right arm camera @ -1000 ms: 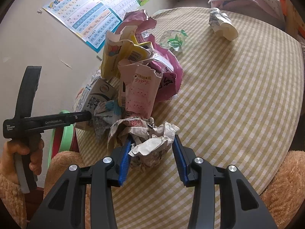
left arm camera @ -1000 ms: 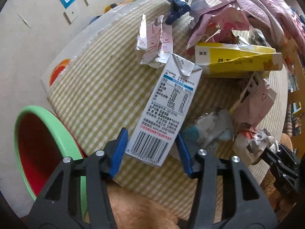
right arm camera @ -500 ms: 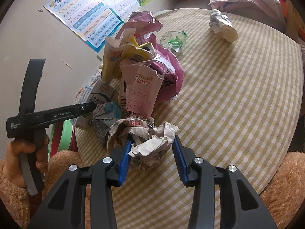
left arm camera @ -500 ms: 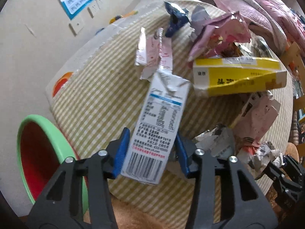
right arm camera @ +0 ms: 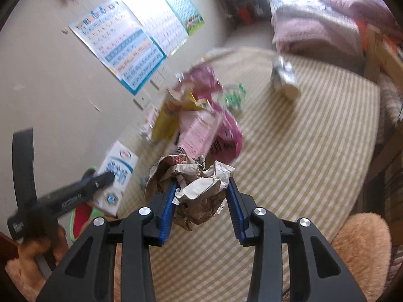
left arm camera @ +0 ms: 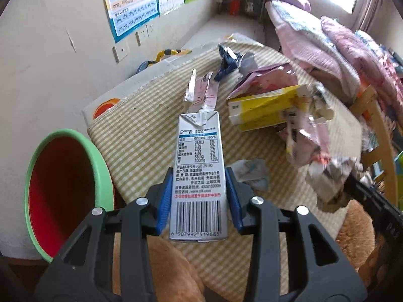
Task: Collect trash
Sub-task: 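Grasp the white milk carton with the left gripper, then carry the milk carton with the left gripper over the bin while the right carries the paper ball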
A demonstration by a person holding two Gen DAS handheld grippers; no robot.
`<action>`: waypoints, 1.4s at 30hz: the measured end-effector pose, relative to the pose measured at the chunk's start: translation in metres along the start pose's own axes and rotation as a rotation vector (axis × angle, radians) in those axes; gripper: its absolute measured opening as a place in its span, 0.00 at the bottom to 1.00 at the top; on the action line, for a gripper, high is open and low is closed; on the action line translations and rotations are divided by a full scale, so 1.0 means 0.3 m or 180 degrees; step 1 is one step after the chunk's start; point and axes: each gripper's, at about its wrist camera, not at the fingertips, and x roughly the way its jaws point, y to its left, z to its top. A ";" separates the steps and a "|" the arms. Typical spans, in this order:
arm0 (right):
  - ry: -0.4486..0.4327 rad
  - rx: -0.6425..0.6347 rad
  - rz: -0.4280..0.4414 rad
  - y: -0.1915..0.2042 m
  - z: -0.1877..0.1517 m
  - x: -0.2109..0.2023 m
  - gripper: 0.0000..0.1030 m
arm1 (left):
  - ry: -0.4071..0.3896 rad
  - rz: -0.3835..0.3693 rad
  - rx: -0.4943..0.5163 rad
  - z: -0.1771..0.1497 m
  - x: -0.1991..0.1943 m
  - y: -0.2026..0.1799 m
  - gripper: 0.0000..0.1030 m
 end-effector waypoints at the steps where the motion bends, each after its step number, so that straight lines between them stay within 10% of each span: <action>1: -0.0057 -0.0025 0.0006 0.011 0.007 -0.020 0.36 | -0.0028 -0.0007 -0.0013 -0.003 -0.013 0.001 0.37; 12: -0.0426 -0.0320 0.0047 0.138 0.051 -0.151 0.36 | -0.0338 -0.0048 -0.0019 -0.030 -0.157 -0.021 0.37; 42: -0.0216 -0.0850 0.0051 0.347 -0.016 -0.089 0.36 | -0.0471 -0.0018 -0.0282 -0.081 -0.190 0.126 0.37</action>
